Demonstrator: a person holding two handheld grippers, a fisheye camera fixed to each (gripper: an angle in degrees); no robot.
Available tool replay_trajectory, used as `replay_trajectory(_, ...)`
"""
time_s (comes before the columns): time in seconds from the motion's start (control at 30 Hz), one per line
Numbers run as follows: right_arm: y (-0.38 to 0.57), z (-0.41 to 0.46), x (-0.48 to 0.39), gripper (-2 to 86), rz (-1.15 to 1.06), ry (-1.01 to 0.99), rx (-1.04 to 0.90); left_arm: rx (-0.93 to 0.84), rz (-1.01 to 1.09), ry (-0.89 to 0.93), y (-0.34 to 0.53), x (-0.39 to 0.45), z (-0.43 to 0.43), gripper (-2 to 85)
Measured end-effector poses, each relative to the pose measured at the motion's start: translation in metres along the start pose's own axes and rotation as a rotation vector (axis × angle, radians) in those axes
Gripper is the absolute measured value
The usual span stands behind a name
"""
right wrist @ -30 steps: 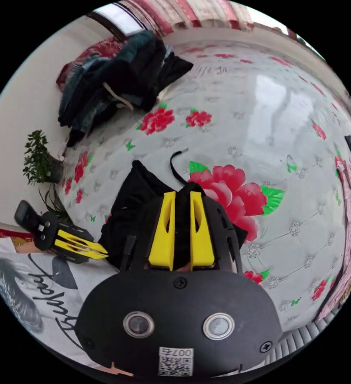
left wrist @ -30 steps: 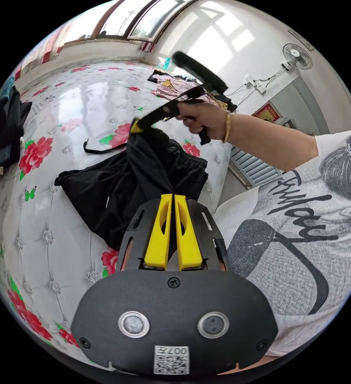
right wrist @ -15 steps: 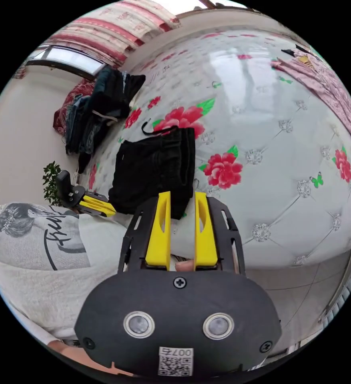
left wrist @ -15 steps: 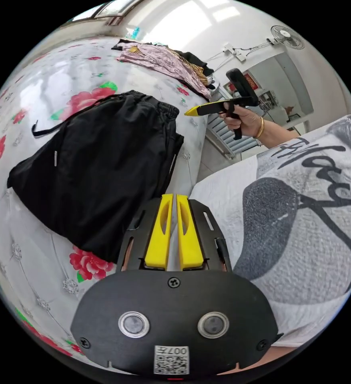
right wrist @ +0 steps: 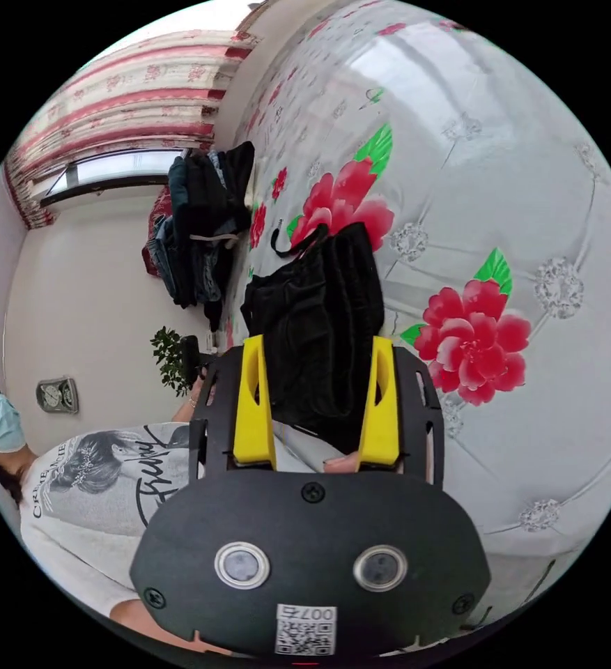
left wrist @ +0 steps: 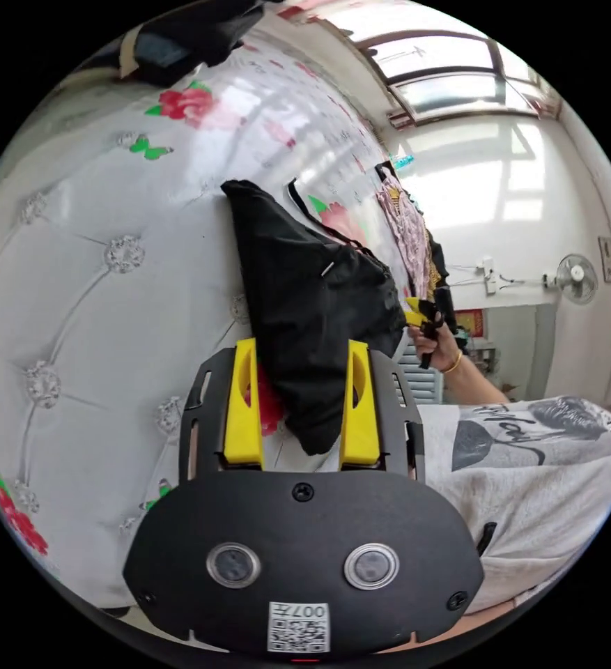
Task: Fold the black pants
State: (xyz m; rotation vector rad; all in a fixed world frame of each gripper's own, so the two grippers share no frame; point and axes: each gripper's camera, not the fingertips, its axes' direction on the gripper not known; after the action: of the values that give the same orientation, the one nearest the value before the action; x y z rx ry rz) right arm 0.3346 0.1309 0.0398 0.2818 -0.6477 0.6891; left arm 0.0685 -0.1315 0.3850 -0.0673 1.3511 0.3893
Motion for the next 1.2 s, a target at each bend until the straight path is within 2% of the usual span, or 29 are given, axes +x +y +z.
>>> replay_trajectory(0.13,-0.009,0.004,0.003,10.4,0.02,0.052,-0.029,-0.042,-0.028,0.059,-0.019,-0.022,0.005,12.3)
replay_trajectory(0.2,-0.012,0.0,0.01,8.0,0.058,0.01,-0.044,-0.056,-0.022,0.096,-0.027,-0.029,0.003,7.4)
replay_trajectory(0.37,-0.017,-0.012,-0.007,6.1,0.077,-0.117,-0.039,0.011,0.016,0.169,-0.034,-0.017,-0.029,4.8)
replay_trajectory(0.53,-0.058,-0.024,-0.096,5.5,-0.061,-0.186,-0.028,0.147,0.134,0.218,-0.061,0.015,-0.098,4.4)
replay_trajectory(0.67,-0.134,-0.038,-0.223,5.5,-0.269,-0.253,0.008,0.313,0.254,0.216,-0.112,0.043,-0.203,4.1)
replay_trajectory(0.83,-0.231,-0.033,-0.423,6.1,-0.608,-0.205,0.032,0.601,0.395,0.081,-0.152,0.098,-0.343,4.1)
replay_trajectory(0.9,-0.275,-0.01,-0.506,6.8,-0.695,-0.14,0.073,0.742,0.34,-0.056,-0.171,0.104,-0.389,4.2)
replay_trajectory(0.97,-0.297,0.013,-0.542,7.6,-0.704,-0.064,0.154,0.792,0.237,-0.208,-0.185,0.089,-0.402,4.7)
replay_trajectory(1.03,-0.301,0.04,-0.554,8.2,-0.739,0.004,0.224,0.794,0.101,-0.32,-0.184,0.063,-0.396,5.1)
replay_trajectory(1.13,-0.272,0.101,-0.524,8.4,-0.799,0.065,0.169,0.789,0.097,-0.451,-0.145,0.03,-0.336,5.0)
replay_trajectory(1.2,-0.229,0.152,-0.456,8.0,-0.792,0.143,0.048,0.642,0.076,-0.56,-0.114,0.003,-0.246,4.1)
